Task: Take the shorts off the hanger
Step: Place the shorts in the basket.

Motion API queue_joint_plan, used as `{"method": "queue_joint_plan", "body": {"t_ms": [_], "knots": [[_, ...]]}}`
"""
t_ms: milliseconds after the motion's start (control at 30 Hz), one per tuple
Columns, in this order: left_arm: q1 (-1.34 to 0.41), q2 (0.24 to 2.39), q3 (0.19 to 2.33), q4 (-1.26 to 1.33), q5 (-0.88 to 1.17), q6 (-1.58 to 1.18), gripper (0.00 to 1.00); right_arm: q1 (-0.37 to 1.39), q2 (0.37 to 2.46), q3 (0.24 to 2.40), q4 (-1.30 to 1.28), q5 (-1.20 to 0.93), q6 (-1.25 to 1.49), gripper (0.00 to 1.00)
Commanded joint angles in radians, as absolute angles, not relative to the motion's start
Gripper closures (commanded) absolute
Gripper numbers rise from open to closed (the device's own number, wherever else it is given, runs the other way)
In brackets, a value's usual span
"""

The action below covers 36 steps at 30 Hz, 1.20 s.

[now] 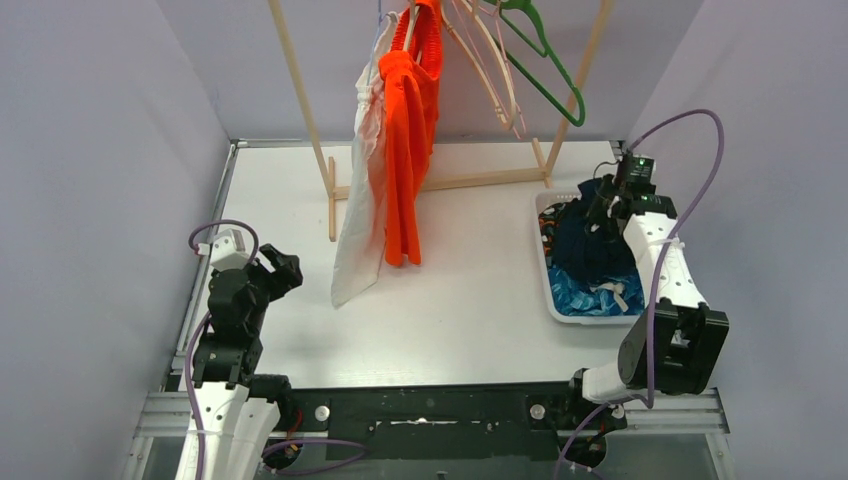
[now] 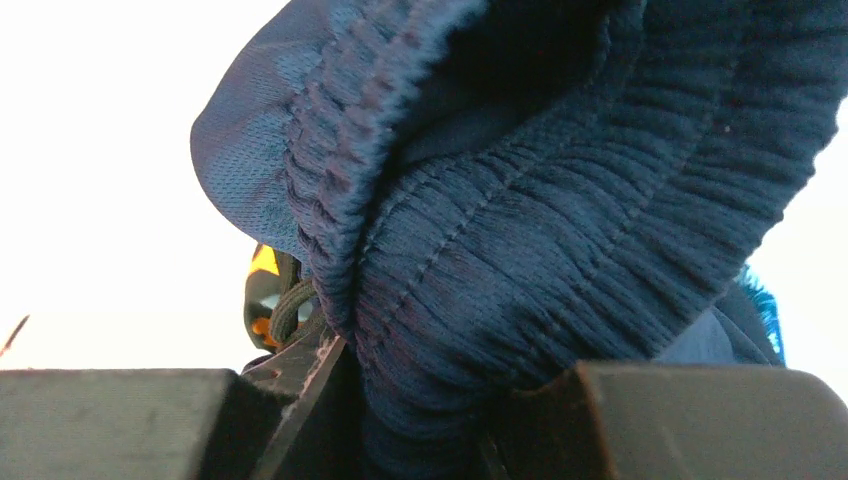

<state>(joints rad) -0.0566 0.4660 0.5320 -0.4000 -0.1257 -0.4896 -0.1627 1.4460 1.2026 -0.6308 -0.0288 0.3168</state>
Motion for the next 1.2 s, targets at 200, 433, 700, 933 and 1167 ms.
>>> {"method": "queue_joint_plan", "body": {"t_ms": [200,433,700,933,1167], "knots": [[-0.049,0.446,0.54,-0.339,-0.117,-0.476,0.28,-0.146,1.622,1.152,-0.577,-0.213,0.254,0.82],[-0.054,0.466,0.542,-0.338,-0.103,-0.477,0.28,-0.085,1.635,1.182,-0.628,-0.005,0.299,0.35],[-0.058,0.463,0.542,-0.34,-0.1,-0.475,0.28,-0.09,1.405,1.232,-0.649,0.028,0.335,0.21],[-0.06,0.47,0.54,-0.335,-0.091,-0.472,0.28,-0.12,1.314,1.177,-0.528,0.035,0.387,0.28],[-0.063,0.47,0.546,-0.344,-0.101,-0.471,0.28,-0.122,1.491,1.147,-0.372,-0.027,0.437,0.55]]}}
